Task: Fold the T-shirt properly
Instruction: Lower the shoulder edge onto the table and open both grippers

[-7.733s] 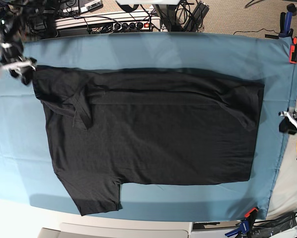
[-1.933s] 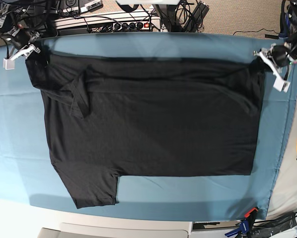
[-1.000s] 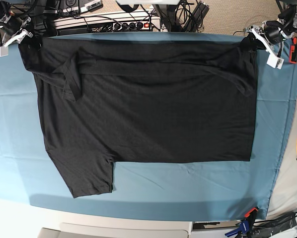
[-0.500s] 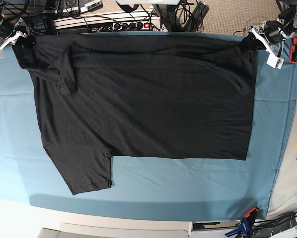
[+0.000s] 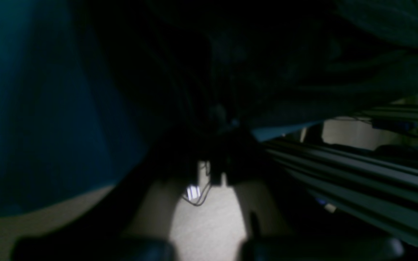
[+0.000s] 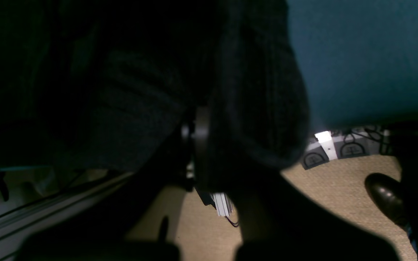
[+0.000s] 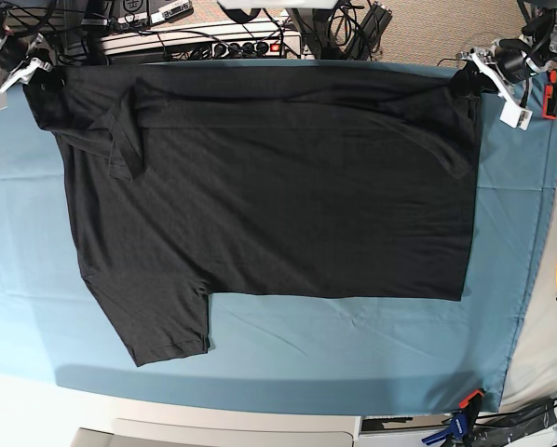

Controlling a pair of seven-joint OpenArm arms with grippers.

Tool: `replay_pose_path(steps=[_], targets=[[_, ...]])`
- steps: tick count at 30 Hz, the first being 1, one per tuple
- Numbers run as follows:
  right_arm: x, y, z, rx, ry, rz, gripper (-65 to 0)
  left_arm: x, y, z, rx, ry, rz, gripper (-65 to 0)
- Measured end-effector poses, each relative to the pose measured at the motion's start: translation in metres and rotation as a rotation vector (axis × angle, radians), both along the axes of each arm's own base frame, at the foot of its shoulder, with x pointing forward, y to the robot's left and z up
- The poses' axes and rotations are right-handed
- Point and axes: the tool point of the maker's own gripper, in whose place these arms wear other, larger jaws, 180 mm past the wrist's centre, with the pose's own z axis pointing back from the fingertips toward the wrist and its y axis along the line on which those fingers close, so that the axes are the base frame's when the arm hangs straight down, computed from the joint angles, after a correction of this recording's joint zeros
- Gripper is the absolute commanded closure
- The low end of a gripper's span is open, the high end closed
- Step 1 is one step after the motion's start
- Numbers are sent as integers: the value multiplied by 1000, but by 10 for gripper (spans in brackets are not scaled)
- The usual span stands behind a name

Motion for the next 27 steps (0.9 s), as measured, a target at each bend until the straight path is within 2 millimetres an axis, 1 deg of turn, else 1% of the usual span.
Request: replay_pose_path(steps=[2, 3, 4, 5, 10, 12, 16, 18, 20, 21, 23, 24, 26, 27], targets=[[3, 2, 2, 2, -29, 4, -213, 0, -1, 1, -6, -1, -4, -164], [4, 2, 3, 4, -37, 3, -251, 0, -3, 2, -12, -5, -8, -209], [5, 1, 3, -1, -43, 1, -258, 0, -4, 2, -15, -9, -12, -242], [7, 0, 4, -4, -53, -6, -258, 1, -4, 3, -14, -14, -14, -260], [9, -2, 5, -12, -63, -14, -258, 2, -2, 3, 0, -22, -16, -265], [7, -8, 6, -38, -58, -21, -258, 2, -1, 2, 10, -25, -22, -265], [-1, -32, 12, -112, -32, -65, -258, 3, 5, 2, 44, -31, -27, -265], [-3, -44, 19, -135, -36, -91, -258, 4, 15, 4, 70, -32, -13, -264], [0, -58, 32, -162, -66, -113, -258, -1, 23, 7, 82, -17, 5, -263], [1, -67, 41, -186, -77, -119, -258, -8, 23, 9, 91, -6, -14, -261], [5, -87, 62, -239, -107, -136, -258, -28, 22, 18, 116, 30, -78, -260], [7, -95, 73, -266, -118, -138, -258, -33, 17, 30, 109, 17, -98, -260], [13, -107, 90, -302, -148, -141, -258, -33, 6, 61, 114, -67, -165, -260], [14, -110, 94, -311, -154, -142, -258, -30, 4, 76, 137, -108, -187, -260]])
